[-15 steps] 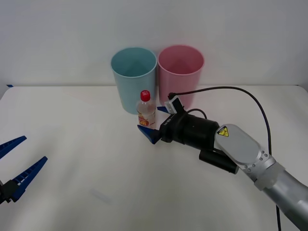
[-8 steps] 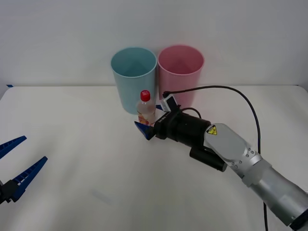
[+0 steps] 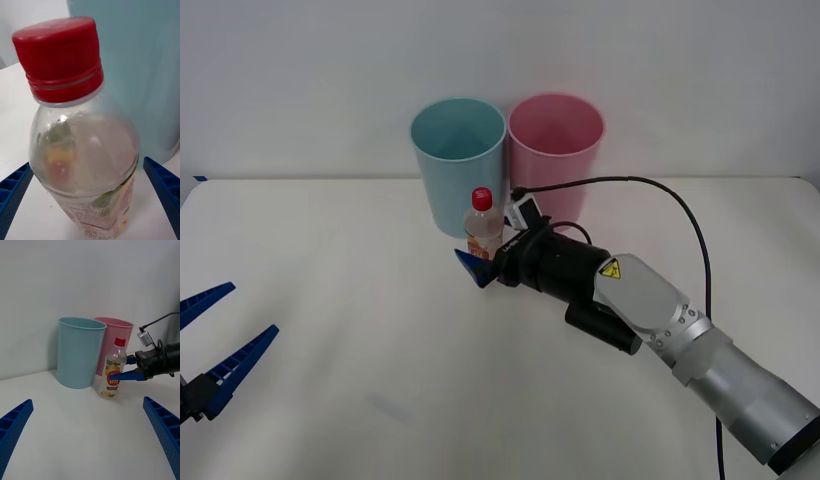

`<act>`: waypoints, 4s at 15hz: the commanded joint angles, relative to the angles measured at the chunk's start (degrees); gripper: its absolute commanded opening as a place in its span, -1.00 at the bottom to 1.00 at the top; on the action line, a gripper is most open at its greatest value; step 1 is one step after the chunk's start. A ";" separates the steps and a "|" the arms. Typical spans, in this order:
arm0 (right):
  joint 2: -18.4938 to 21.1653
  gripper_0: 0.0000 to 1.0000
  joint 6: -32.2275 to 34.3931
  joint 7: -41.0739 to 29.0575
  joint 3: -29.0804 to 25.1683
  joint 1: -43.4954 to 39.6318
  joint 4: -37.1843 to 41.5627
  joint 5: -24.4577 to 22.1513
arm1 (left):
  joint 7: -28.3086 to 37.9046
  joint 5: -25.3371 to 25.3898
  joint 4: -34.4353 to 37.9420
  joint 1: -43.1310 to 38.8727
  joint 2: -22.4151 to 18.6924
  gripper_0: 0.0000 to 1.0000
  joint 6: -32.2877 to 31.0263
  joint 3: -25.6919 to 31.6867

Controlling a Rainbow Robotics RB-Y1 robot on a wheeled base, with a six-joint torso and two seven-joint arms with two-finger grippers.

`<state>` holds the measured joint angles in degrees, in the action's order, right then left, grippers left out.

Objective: Grasp the object on the table and drop it into the matching bin: aluminum can to the light blue bin, PET bottle to the pink bin.

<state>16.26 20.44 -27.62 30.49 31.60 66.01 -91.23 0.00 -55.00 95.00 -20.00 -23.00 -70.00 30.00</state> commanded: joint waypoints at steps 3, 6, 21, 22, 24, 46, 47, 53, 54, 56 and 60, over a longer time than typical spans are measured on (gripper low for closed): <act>0.00 -1.00 -1.02 0.37 0.10 -0.05 0.00 0.00 | 0.00 0.00 0.00 0.00 0.00 1.00 0.00 0.00; 0.00 -1.00 -1.11 0.37 0.10 0.04 0.00 0.00 | 0.00 0.00 0.00 0.00 0.00 1.00 0.00 0.00; 8.88 -1.00 -0.84 -0.59 0.10 -6.73 13.45 6.68 | 0.00 0.00 0.00 0.00 0.00 1.00 0.00 0.00; 10.20 -1.00 -0.93 -0.68 0.10 -7.52 14.94 7.65 | 0.00 0.00 0.00 0.00 0.00 1.00 0.00 0.00; 12.92 -1.00 -0.93 -1.12 0.10 -9.01 18.72 10.46 | 0.00 0.00 0.00 0.00 0.00 1.00 0.00 0.00; 19.34 -1.00 8.74 -11.14 -24.51 -22.73 45.53 25.67 | 0.00 0.00 0.00 0.00 0.00 1.00 0.00 0.00; 19.34 -1.00 8.74 -13.07 -25.31 -22.02 45.79 24.08 | 0.00 0.00 0.00 0.00 0.00 1.00 0.00 0.00; 19.78 -1.00 8.65 -13.60 -26.80 -11.30 39.90 17.76 | 0.00 0.00 0.00 0.00 0.00 1.00 0.00 0.00; 19.78 -1.00 8.65 -13.07 -26.71 -9.54 38.32 16.88 | 0.00 0.00 0.00 0.00 0.00 1.00 0.00 0.00; 19.69 -1.00 8.65 -11.84 -26.54 -6.91 35.42 15.91 | 0.00 0.00 0.00 0.00 0.00 1.00 0.00 0.00; 19.16 -1.00 8.74 -3.05 -26.45 -3.04 29.18 13.98 | 0.00 0.00 0.00 0.00 0.00 1.00 0.00 0.00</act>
<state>35.45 29.17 -32.78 3.98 27.93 96.44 -77.23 0.00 -55.00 95.00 -20.00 -23.00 -70.00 30.00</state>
